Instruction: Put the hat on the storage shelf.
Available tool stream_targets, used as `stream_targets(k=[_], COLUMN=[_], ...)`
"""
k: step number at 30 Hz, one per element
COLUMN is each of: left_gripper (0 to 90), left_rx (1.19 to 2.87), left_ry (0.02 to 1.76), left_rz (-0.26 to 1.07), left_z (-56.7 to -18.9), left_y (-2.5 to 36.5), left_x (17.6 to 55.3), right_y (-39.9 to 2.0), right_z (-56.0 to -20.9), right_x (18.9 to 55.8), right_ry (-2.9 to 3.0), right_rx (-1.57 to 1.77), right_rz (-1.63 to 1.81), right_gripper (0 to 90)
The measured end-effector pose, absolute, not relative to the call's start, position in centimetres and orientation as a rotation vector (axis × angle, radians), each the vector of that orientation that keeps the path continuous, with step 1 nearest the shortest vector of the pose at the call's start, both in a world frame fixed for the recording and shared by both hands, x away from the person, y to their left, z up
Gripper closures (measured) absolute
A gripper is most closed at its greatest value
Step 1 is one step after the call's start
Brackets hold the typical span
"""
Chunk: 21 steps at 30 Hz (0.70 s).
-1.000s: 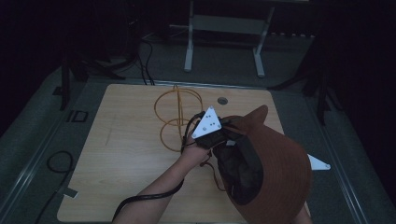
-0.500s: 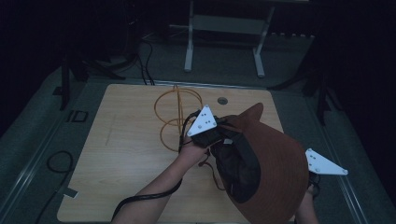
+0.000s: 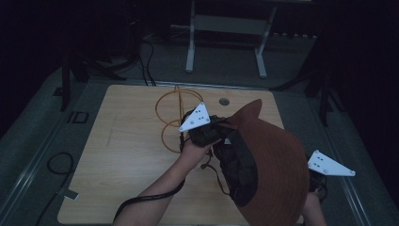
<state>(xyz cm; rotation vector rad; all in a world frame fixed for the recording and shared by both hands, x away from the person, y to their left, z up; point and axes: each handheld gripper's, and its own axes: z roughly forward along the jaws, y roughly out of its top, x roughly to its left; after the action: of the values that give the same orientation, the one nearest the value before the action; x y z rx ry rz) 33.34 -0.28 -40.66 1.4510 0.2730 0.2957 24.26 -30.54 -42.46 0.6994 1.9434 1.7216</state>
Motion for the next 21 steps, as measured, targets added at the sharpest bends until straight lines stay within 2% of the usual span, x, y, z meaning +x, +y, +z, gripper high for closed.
stream_targets(k=[4, 7, 10, 12, 13, 15, 19, 21], left_gripper=[87.2, 87.2, 87.2, 87.2, 87.2, 87.2, 87.2, 87.1], left_rx=[1.466, 1.474, 1.470, 1.470, 1.471, 1.472, 1.468, 1.465], left_ry=[0.234, 0.219, 0.221, 0.225, 0.224, 0.227, 0.228, 0.225], left_rz=[0.277, 0.272, 0.265, 0.264, 0.266, 0.264, 0.268, 0.268], left_z=[-40.7, -40.7, -40.7, -40.7, -40.7, -40.7, -40.8, -40.8], left_y=[-1.0, -1.2, -1.2, -1.1, -1.1, -1.1, -1.0, -0.9], left_x=[33.0, 32.8, 32.9, 33.0, 33.0, 33.0, 33.1, 33.1], right_y=[-29.2, -28.4, -27.7, -27.2, -27.0, -26.6, -26.5, -26.6], right_z=[-42.3, -42.2, -42.2, -42.4, -42.4, -42.5, -42.5, -42.4], right_x=[25.1, 25.6, 25.9, 25.8, 25.7, 25.7, 25.8, 25.7], right_ry=[1.922, 1.940, 1.954, 1.969, 1.967, 1.976, 1.970, 1.968], right_rx=[0.722, 0.704, 0.709, 0.664, 0.651, 0.633, 0.628, 0.621], right_rz=[1.730, 1.707, 1.678, 1.680, 1.674, 1.660, 1.657, 1.657], right_gripper=[16.5, 16.7, 24.7, 42.3, 45.3, 59.6, 82.1, 87.2])
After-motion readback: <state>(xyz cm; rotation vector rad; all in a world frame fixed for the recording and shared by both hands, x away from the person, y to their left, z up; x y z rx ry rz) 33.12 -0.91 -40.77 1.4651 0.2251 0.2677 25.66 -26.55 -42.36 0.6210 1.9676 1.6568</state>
